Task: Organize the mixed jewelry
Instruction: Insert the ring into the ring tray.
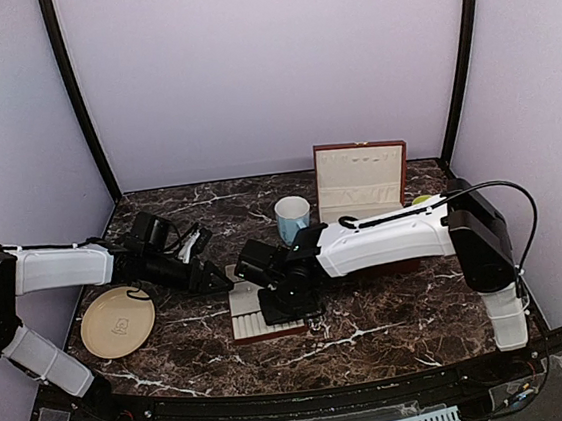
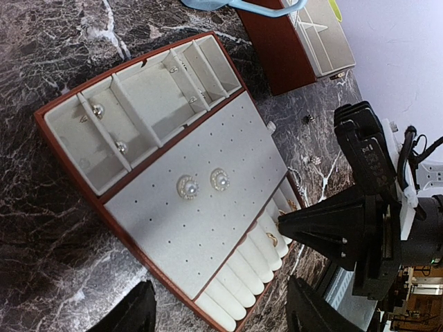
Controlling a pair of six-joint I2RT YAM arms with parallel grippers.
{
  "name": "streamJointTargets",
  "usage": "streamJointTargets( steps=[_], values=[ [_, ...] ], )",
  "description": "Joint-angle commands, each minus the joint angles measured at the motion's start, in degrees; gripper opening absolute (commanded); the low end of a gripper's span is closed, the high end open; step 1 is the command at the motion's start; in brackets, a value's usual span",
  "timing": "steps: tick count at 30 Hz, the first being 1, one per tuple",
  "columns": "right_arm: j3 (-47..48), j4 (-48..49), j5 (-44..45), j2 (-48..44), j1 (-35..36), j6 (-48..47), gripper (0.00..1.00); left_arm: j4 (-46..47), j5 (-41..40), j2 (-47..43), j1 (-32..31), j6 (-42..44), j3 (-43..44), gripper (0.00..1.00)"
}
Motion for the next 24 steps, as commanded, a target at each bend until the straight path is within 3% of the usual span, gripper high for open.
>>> streamJointTargets(
  steps=[1, 5, 16, 24],
  values=[
    [1.21, 0.09, 0.13, 1.23, 0.57, -0.58, 0.0, -1.05, 0.95, -0.09, -0.22, 0.93, 1.09, 0.66],
    [1.08, -0.03, 1.96, -0.89, 0.57, -0.63, 0.02, -0.89, 0.47, -0.83, -0.22, 1.02, 1.12, 0.66],
    [3.54, -2.22, 8.99, -7.43, 0.49, -3.51, 0.25, -0.87, -4.53, -4.79, -0.22, 2.18, 0.6, 0.68],
    [-7.58, 0.75, 10.85, -16.01, -1.14, -2.98, 0.33, -1.33, -9.11, -7.09, -0.22, 3.58, 0.45, 0.68]
  ],
)
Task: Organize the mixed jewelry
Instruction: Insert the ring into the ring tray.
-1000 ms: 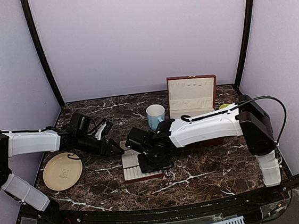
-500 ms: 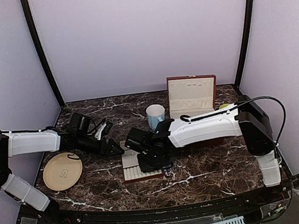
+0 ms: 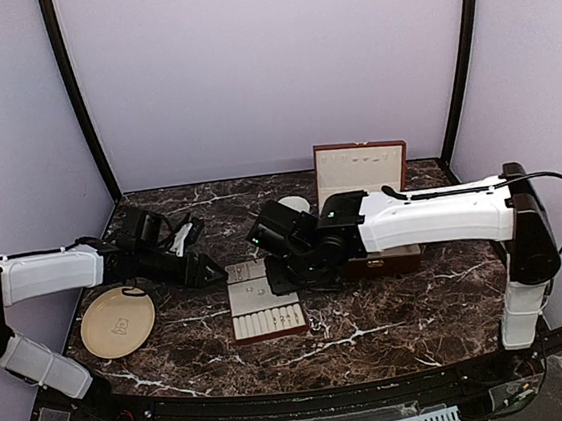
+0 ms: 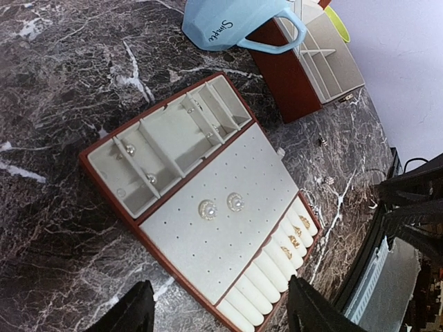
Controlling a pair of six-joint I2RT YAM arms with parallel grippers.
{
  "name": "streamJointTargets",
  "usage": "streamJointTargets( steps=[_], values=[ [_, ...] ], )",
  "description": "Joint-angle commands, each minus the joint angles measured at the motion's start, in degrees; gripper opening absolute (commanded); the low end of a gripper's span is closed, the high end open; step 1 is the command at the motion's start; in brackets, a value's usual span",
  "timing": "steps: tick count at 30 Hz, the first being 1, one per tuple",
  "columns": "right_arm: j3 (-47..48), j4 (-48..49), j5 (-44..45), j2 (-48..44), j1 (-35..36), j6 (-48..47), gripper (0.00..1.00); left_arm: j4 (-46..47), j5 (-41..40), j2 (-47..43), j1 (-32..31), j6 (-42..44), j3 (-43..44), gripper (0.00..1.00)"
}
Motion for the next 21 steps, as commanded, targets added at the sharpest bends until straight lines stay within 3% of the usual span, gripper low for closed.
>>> streamJointTargets(
  steps=[1, 9, 21],
  values=[
    [-8.41, 1.47, 2.72, -6.09, -1.47, 0.4, 0.33, -1.27, -4.06, -3.26, -0.18, 2.18, 0.41, 0.68],
    [-26.74, 8.59, -0.23, -15.11, -6.22, 0.06, 0.34, 1.39, -12.2, -11.93, 0.25, 2.68, 0.61, 0.68],
    [-32.57, 9.94, 2.46, -13.97, -13.07, -4.26, 0.3, 3.22, -20.08, -11.48, 1.1, 8.52, 4.91, 0.72]
  ],
)
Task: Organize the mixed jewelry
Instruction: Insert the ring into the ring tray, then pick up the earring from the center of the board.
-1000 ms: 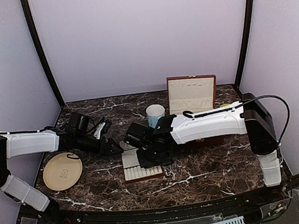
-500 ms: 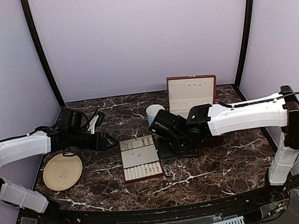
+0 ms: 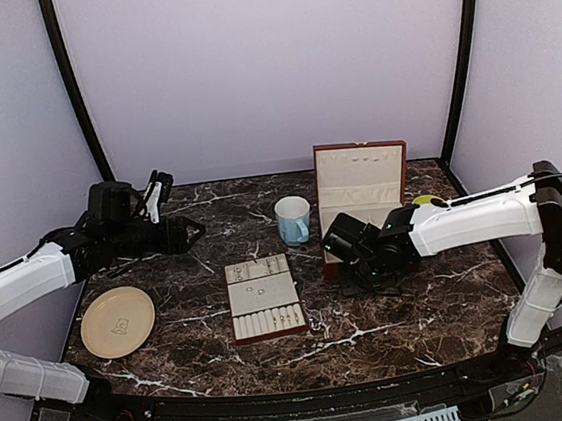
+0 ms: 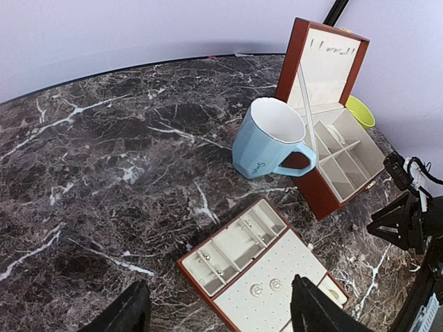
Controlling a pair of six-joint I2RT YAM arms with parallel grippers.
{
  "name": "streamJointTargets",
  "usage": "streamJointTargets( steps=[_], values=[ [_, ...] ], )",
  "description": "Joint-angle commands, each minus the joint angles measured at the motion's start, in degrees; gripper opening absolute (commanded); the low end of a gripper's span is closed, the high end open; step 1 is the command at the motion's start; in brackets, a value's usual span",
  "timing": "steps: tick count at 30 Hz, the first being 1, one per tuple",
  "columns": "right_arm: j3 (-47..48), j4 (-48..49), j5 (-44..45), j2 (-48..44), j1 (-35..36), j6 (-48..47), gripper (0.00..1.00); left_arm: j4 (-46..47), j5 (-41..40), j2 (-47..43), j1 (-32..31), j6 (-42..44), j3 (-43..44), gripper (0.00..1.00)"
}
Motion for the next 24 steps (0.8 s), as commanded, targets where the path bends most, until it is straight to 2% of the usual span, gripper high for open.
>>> streamJointTargets(
  steps=[1, 17, 24],
  values=[
    [-2.98, 2.79, 0.9, -0.03, -2.39, -1.39, 0.29, 2.17, -3.21, 0.61, 0.33, 2.93, 0.25, 0.72],
    [-9.37, 14.18, -7.19, 1.11, -7.6, 0.84, 0.22, 3.02, -1.99, 2.16, 0.33, 1.93, -1.77, 0.71],
    [-10.12, 15.77, -7.91, 2.18, -8.43, 1.79, 0.19, 3.02, -1.33, 2.8, 0.38, 1.56, -1.76, 0.71]
  ],
)
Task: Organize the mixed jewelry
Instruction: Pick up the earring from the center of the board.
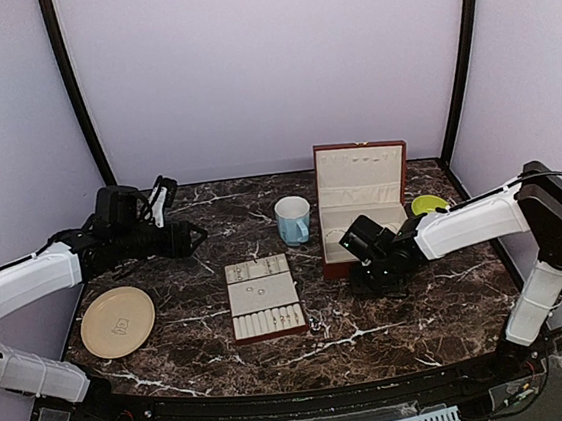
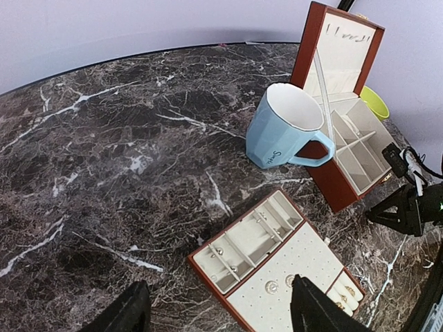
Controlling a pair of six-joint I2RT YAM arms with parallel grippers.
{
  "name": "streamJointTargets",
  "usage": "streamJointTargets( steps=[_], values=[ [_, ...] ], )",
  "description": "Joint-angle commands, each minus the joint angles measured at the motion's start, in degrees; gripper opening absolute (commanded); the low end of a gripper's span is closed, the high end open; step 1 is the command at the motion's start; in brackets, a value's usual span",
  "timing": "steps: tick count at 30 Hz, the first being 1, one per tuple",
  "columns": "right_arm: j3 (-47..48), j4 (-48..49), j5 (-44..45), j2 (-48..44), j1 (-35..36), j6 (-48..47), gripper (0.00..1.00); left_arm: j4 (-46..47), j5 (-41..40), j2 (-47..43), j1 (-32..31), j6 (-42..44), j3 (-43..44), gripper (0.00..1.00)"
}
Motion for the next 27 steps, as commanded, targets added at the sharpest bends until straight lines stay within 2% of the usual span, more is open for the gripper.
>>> streamJointTargets(
  steps=[1, 5, 16, 27],
  values=[
    [-0.74, 2.8, -0.94, 1.21, -0.67, 1.13, 0.18, 1.12, 0.93, 0.22, 0.28, 0.05, -0.71, 0.71],
    [-1.0, 3.51, -0.91, 1.42, -0.76, 1.53, 0.16, 1.15, 1.26, 0.35, 0.28, -0.09, -0.75, 0.71],
    [-2.28, 5.88, -1.54, 2.48, -0.76, 2.11, 0.0, 1.05, 1.82, 0.45, 0.27, -0.22, -0.8, 0.71],
    [-5.04, 8.38, -3.26, -3.54, -0.76, 2.47, 0.0, 2.95, 4.1, -0.55, 0.23, -3.22, -1.28, 0.68]
  ],
)
